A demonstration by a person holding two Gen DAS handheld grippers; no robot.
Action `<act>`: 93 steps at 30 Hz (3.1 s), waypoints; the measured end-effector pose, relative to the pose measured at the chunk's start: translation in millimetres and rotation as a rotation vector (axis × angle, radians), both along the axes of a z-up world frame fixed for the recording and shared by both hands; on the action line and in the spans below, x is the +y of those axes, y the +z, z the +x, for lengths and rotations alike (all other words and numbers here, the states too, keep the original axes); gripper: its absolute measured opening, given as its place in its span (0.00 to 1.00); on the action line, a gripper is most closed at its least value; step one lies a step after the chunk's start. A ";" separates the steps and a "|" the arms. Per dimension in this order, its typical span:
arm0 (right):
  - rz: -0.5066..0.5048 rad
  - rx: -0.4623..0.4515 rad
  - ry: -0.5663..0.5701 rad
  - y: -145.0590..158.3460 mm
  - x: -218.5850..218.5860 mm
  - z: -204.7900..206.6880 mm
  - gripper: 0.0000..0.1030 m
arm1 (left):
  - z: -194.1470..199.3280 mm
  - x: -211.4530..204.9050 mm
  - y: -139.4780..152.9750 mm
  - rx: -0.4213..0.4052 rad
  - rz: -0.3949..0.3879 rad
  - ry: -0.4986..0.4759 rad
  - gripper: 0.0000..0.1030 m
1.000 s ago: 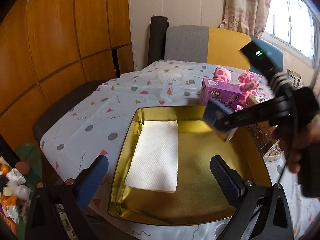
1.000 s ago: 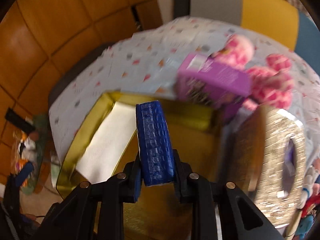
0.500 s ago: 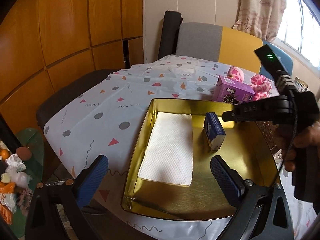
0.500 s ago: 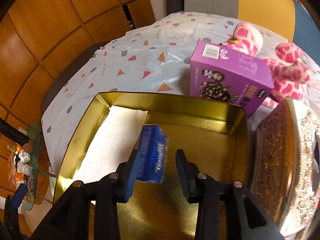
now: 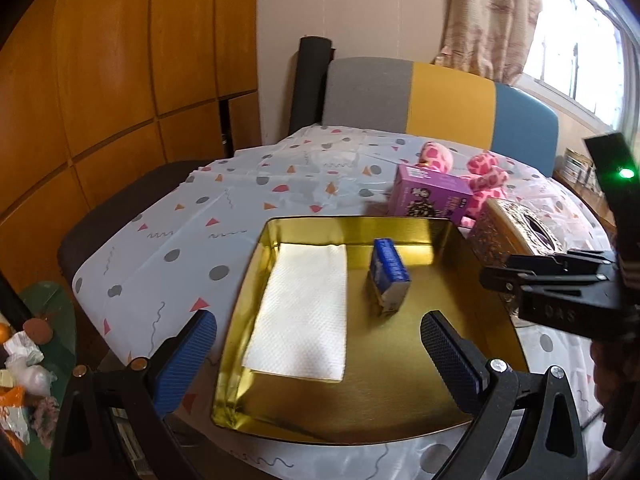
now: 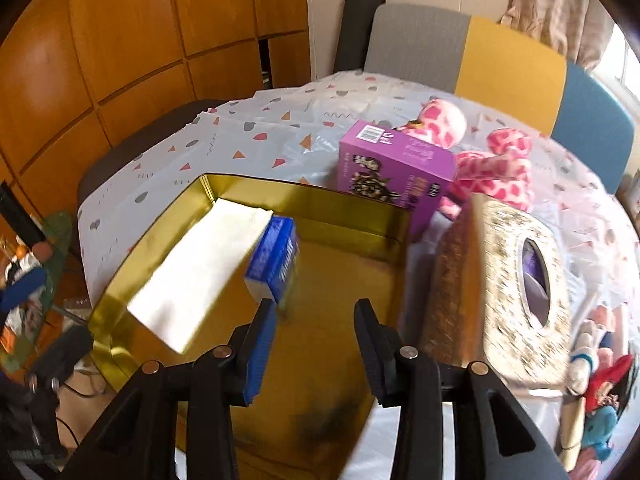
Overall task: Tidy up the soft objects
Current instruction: 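Carry the blue tissue pack with the right tool into the gold tray and release, then move the left tool to the beige rolled cloth and grasp it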
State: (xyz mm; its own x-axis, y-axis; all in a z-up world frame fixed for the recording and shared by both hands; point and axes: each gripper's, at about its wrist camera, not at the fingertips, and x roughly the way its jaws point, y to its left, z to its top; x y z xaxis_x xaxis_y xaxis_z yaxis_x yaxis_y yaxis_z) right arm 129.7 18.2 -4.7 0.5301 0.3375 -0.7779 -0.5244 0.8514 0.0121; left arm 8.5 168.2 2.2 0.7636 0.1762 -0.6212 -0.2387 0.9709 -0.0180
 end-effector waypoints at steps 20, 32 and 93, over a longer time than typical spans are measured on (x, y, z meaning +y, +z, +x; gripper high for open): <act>0.020 -0.084 -0.241 7.7 -129.8 -34.4 0.40 | 8.0 -71.0 7.5 0.005 0.015 -0.209 1.00; 0.038 -0.119 -0.594 15.4 -265.0 -39.1 0.40 | 18.5 -134.3 9.2 0.026 0.040 -0.401 0.99; 0.334 0.162 -1.095 -53.6 -426.7 -37.8 0.42 | 154.6 -395.8 -105.1 0.465 -0.067 -0.798 0.35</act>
